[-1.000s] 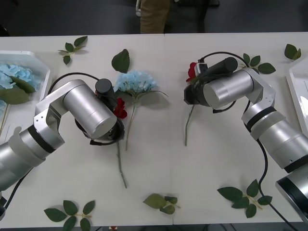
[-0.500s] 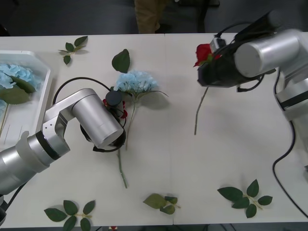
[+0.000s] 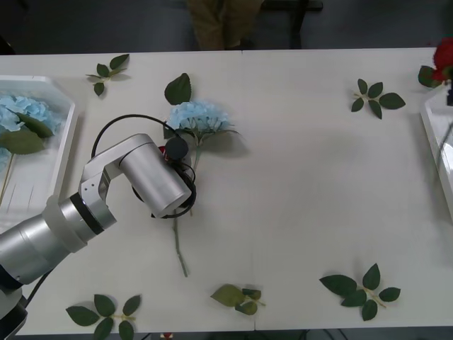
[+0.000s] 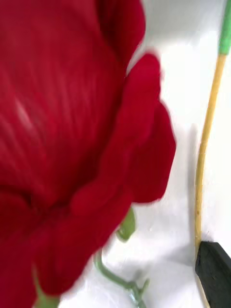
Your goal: Place the red flowers into the right box and the blue flowers into the left box. If a person shows an open palm, hand one flower to the person first, then continue sorting.
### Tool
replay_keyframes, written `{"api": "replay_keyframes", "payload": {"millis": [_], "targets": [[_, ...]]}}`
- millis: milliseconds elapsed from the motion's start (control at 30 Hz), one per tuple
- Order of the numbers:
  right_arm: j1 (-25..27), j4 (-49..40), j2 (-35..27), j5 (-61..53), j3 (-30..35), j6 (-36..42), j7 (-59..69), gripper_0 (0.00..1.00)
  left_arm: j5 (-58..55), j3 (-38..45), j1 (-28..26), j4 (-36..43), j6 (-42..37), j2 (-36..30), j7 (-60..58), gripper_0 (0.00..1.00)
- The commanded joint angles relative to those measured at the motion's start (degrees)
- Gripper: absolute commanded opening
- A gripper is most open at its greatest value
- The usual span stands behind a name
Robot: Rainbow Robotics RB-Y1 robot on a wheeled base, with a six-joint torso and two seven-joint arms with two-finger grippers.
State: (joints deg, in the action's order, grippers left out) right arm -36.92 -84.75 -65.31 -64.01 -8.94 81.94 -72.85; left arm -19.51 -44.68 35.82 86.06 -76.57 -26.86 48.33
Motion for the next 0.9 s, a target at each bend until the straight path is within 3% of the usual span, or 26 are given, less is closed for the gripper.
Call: {"api": "replay_keyframes", "payload": {"millis": [33, 200, 367, 667, 767, 800, 900], "targets": [[4.05, 5.91, -5.88, 0.02, 1.21, -2.14, -9.07, 0.0, 2.37, -2.61, 0.65, -4.67, 1.69, 1.11, -3.24, 1.0], [5.81, 16.99, -5.88, 4.59, 1.21, -6.45, -17.24, 0.0, 3.6, -2.61, 0.39, -4.76, 0.98, 0.75, -3.24, 1.0], [5.81, 26.48, -1.49, 11.01, 1.21, -14.18, -22.6, 0.0, 4.04, -2.61, -0.23, -4.76, 0.72, -1.0, -2.71, 1.0], [5.81, 34.04, 6.51, 18.74, 1.21, -24.11, -22.69, 0.0, 5.62, -2.61, -3.39, -4.76, 3.97, -5.49, -0.6, 0.99], [5.81, 34.04, 7.04, 19.27, 1.21, -24.38, -22.25, 0.38, 6.68, -2.61, -5.06, -4.76, 7.14, -7.77, 0.28, 0.99], [5.81, 34.04, 7.04, 19.18, 1.21, -24.38, -22.25, 0.43, 6.85, -2.61, -5.5, -4.76, 7.84, -8.21, 0.45, 0.99], [5.81, 34.04, 7.04, 18.65, 1.21, -24.38, -22.25, 0.82, 6.68, -2.61, -7.17, -4.58, 11.18, -9.88, 0.98, 0.99]]}}
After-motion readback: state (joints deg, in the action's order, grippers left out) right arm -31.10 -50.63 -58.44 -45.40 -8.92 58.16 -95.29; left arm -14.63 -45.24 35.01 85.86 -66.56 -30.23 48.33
